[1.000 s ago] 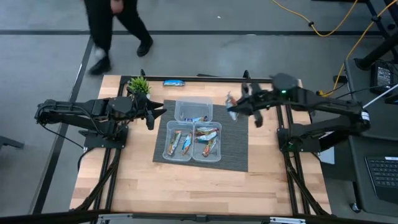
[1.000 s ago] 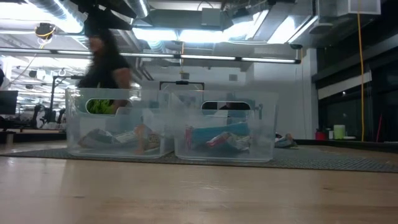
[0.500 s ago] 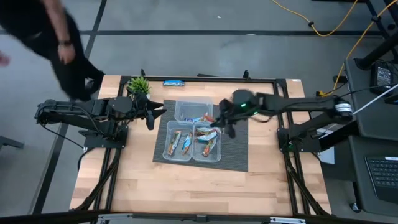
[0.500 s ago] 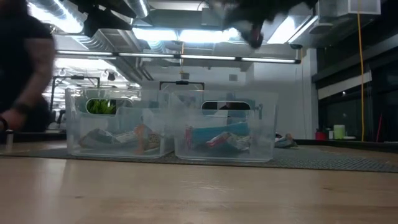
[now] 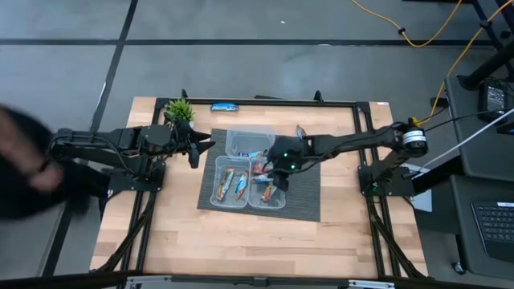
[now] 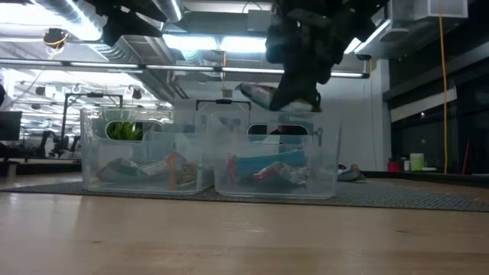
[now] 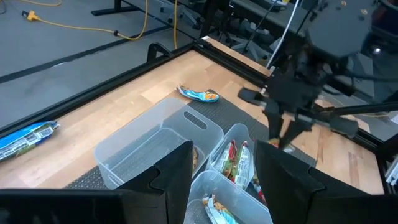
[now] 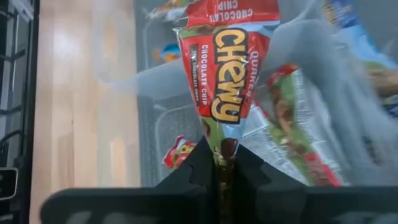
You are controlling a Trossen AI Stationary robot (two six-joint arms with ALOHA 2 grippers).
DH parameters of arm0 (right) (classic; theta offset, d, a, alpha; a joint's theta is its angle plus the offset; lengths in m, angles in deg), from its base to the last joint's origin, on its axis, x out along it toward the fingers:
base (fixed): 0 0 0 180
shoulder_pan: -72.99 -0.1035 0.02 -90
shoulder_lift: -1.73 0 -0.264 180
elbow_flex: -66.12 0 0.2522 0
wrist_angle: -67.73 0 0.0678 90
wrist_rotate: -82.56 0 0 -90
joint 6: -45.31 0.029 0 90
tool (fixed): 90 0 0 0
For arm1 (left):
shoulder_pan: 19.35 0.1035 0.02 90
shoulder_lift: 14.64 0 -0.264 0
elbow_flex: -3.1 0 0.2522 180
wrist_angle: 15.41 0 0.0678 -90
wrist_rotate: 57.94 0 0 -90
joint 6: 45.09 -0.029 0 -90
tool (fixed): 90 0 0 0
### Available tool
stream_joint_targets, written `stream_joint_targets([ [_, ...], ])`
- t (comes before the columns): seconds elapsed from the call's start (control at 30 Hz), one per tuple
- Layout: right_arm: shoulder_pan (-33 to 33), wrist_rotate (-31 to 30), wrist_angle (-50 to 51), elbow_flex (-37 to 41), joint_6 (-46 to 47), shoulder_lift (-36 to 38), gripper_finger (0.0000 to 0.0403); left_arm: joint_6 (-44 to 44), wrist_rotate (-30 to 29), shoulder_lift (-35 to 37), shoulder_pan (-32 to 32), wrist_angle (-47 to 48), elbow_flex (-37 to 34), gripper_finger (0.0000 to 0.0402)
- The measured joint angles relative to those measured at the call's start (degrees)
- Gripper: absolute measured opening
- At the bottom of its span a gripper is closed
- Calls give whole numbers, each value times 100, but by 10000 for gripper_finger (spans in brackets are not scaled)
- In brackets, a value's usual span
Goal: Pick and place Granola Bars by type
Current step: Put the red granola bar into the bottom right transparent bin
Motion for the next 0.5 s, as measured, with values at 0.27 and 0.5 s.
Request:
stream_joint_targets([
  [0.27, -102, 6, -102, -2, 463, -166, 50, 0, 0, 2, -1, 10, 1, 163],
  [0.5, -102, 8, -139, -2, 482, -144, 148, 0, -2, 2, -2, 18, 2, 163],
])
